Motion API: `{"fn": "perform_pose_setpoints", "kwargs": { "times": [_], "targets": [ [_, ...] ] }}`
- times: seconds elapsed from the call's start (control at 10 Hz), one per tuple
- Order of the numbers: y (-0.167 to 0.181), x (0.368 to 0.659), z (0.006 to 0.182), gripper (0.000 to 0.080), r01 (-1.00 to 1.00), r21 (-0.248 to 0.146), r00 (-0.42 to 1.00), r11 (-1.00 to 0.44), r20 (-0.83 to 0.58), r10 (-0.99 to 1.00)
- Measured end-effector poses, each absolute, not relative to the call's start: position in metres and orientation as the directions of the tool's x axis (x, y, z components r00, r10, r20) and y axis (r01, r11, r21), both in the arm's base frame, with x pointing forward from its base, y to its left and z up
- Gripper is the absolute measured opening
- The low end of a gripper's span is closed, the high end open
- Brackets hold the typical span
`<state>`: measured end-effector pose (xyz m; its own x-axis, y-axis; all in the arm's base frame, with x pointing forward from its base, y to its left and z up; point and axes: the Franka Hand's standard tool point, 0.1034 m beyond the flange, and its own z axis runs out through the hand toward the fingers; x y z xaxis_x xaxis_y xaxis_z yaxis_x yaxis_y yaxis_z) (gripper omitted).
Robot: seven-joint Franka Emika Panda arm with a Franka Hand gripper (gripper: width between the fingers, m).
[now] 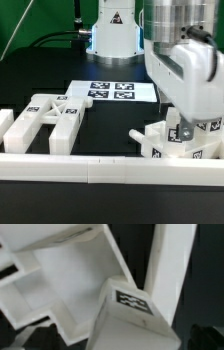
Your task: Assemble chair
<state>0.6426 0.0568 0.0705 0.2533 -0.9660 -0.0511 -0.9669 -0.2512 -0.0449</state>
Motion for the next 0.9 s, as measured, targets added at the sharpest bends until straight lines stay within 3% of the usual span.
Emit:
{"fn": "perform_pose_setpoints", "kwargs": {
  "times": [0.5, 0.9],
  "targets": [
    [0.062, 0.6455, 0.0757, 0.065, -0.739, -0.051, 0.673, -0.672, -0.032, -0.738],
    [0.059, 0.6462, 0.0747, 0.065, -0.534, -0.059, 0.845, -0.843, -0.014, -0.534]
  ]
}}
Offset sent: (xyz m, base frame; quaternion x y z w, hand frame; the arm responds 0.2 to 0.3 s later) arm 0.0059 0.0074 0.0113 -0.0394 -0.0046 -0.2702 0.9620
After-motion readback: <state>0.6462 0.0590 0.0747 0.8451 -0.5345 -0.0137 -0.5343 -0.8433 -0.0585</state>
